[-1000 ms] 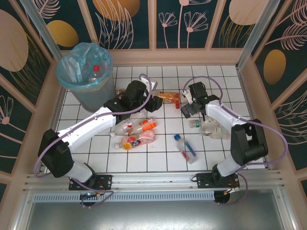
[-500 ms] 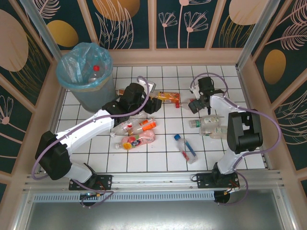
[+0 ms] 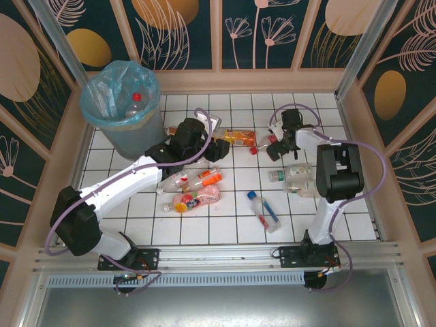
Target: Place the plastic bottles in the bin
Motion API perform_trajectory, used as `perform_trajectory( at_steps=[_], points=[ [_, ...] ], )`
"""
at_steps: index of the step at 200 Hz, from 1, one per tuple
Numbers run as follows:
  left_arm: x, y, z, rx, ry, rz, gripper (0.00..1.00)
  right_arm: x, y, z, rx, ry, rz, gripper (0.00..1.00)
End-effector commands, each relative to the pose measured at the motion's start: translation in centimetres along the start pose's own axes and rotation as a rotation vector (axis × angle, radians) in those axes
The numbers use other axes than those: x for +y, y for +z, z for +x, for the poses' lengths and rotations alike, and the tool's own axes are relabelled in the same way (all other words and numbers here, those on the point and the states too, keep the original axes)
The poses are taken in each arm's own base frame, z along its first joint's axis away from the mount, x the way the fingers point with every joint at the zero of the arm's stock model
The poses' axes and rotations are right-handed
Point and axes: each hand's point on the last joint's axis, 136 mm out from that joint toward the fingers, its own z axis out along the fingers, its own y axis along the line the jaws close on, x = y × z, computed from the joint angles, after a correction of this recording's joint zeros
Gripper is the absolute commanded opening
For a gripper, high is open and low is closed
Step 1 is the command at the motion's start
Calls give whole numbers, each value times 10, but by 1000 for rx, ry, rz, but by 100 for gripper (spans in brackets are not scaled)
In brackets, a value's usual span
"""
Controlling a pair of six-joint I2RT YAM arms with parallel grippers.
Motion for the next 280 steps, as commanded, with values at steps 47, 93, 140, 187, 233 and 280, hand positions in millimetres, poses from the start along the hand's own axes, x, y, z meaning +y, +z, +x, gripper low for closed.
perform_trajectory(
  at_steps=[47,93,140,187,233,280],
  points=[
    [-7,-13,-18,-70,-13,25,57,2,-45,-37,-136,116,-89,99],
    [-7,-15,-17,-80,-17,28,57,-31,-78,-63,-269,479,-82,96],
    [-5,-20,-16,-91,-25,20,57,-76,-61,-76,-215,1056,-119,99],
    [-2,-28,-18,-105,-21,3,57,-68,-49,-91,-334,1377,-257,99],
    [-1,-29,-17,-106,-18,-3,58,-69,-28,-75,-212,1456,-4,99],
    [-1,-27,-14,-100,-18,-1,58,-55,8,-68,-81,1431,47,99]
  ],
)
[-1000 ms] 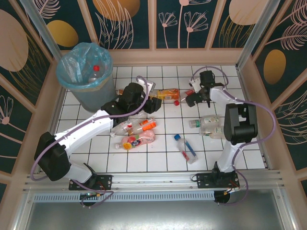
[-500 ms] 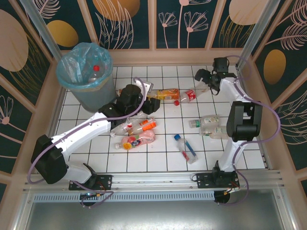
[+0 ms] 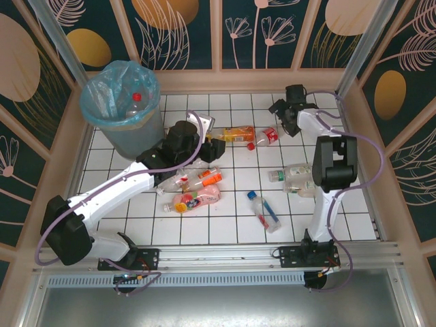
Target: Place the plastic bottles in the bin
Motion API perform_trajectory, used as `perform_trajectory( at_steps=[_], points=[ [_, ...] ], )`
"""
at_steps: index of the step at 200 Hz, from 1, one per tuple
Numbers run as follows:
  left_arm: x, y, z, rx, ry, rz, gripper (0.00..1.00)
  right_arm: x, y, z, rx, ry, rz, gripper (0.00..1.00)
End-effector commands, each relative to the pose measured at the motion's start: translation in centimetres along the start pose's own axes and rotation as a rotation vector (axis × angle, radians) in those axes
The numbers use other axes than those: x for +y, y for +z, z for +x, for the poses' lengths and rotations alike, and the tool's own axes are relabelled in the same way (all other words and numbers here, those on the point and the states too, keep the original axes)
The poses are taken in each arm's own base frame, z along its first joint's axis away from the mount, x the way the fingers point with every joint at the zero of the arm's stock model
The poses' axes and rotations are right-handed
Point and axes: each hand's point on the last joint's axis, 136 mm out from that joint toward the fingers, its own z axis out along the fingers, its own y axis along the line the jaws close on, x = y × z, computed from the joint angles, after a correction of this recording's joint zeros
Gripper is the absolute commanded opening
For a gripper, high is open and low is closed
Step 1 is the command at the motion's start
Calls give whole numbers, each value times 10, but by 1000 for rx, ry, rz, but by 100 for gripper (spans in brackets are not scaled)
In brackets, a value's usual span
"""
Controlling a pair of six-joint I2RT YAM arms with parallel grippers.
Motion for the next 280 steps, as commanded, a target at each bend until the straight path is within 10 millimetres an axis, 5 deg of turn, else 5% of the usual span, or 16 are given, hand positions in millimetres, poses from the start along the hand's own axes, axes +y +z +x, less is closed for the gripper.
perform_trajectory(
  at_steps=[1,52,100,115,168,199,236,280],
  points=[
    [-2,-3,-6,-27,-3,3,58,-27,14,7,4,22,141,99],
    [0,-4,-4,-26,-1,-4,58,-50,35,25,41,12,205,81],
    [0,-4,-5,-26,-1,-5,58,-51,32,24,72,33,140,56],
    [-1,-7,-9,-37,4,-6,58,-54,25,21,77,61,114,55],
    [19,-22,-36,-172,223,-148,60,-41,-36,7,48,113,-61,54],
    [-12,-46,-54,-317,503,-25,67,-16,-84,11,70,63,-241,47],
    [-55,-75,-37,-437,844,189,74,25,-141,51,220,15,-499,38],
    [-94,-74,39,-356,1290,429,74,54,-179,119,364,-92,-600,41]
  ],
)
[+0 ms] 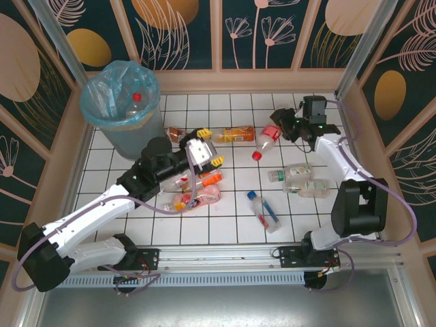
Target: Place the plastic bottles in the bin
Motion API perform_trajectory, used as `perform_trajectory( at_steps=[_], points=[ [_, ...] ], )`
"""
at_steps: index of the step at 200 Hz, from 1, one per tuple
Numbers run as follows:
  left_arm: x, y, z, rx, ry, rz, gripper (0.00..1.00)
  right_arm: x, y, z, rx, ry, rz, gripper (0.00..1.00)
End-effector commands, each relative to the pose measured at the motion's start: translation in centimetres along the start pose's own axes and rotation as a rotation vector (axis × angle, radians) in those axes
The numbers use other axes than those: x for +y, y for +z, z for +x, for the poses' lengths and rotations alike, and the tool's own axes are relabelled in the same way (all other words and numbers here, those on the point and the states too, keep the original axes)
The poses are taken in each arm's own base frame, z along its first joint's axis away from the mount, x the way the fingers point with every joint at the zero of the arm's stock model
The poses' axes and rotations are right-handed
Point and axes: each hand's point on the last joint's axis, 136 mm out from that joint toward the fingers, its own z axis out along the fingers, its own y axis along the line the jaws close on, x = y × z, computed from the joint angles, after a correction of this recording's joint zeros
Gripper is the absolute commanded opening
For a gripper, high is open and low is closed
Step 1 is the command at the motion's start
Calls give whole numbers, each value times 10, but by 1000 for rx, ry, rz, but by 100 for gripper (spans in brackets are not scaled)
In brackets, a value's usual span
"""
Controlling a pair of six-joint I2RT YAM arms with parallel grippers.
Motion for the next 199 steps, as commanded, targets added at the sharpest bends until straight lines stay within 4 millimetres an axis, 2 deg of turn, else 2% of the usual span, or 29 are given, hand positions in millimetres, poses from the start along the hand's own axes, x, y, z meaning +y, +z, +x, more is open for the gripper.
perform_trajectory(
  at_steps=[1,29,63,95,133,150,169,199],
  points=[
    [-59,-2,1,-69,323,220,75,29,-2,46,130,-37,-92,41],
    [-83,2,8,-64,491,242,77,53,-5,74,201,-59,-142,41],
    [-91,11,23,-1,652,232,69,70,-11,89,251,-68,-180,41],
    [-91,16,16,-53,728,193,65,71,-13,99,276,-62,-181,41],
    [-89,22,22,-39,834,173,61,74,-12,116,324,-59,-196,41],
    [-92,23,20,-56,869,158,60,74,-10,122,340,-63,-190,41],
    [-97,23,16,-87,890,157,55,76,-10,128,355,-68,-197,41],
    [-104,27,22,-80,899,192,49,80,-7,135,368,-103,-196,41]
  ],
)
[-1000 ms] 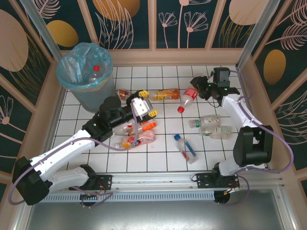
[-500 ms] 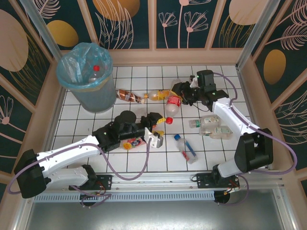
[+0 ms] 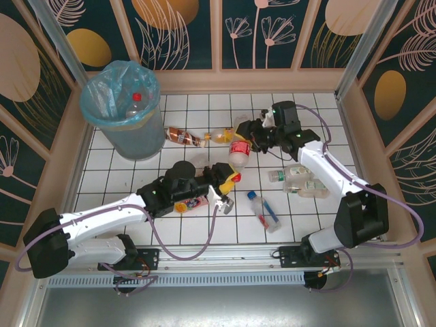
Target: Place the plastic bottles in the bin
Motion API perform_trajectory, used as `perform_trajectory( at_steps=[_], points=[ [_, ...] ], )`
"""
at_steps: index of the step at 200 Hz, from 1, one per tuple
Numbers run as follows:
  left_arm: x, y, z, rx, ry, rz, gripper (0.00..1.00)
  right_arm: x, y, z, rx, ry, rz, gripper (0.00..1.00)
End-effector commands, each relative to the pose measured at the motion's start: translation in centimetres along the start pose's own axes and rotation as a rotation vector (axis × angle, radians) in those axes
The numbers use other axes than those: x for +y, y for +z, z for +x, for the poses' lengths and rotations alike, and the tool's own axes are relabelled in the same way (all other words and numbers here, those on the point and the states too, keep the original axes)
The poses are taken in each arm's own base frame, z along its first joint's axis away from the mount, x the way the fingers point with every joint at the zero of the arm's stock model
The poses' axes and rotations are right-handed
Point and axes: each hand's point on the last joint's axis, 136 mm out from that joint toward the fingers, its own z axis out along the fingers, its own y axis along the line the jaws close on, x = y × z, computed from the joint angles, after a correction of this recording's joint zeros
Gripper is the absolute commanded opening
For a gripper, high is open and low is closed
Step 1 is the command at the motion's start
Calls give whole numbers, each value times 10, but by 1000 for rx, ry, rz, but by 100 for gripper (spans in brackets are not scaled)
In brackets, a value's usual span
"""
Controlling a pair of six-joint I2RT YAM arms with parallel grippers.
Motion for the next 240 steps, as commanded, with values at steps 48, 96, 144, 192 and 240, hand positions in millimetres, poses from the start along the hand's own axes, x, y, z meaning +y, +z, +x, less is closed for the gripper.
perform_trajectory(
  at_steps=[48,96,144,192,240],
  points=[
    [-13,11,-9,-42,61,44,36,11,7,17,51,-45,-4,41],
    [-9,9,-13,-60,47,27,9,9,7,15,39,-62,17,45],
    [27,-4,-31,-132,-86,-70,0,2,-5,-7,-69,-103,123,96],
    [108,-39,-34,-150,-460,-292,0,14,-91,-77,-454,-180,305,99],
    [223,-104,54,213,-1089,-816,0,36,-154,-100,-706,-217,285,99]
  ],
)
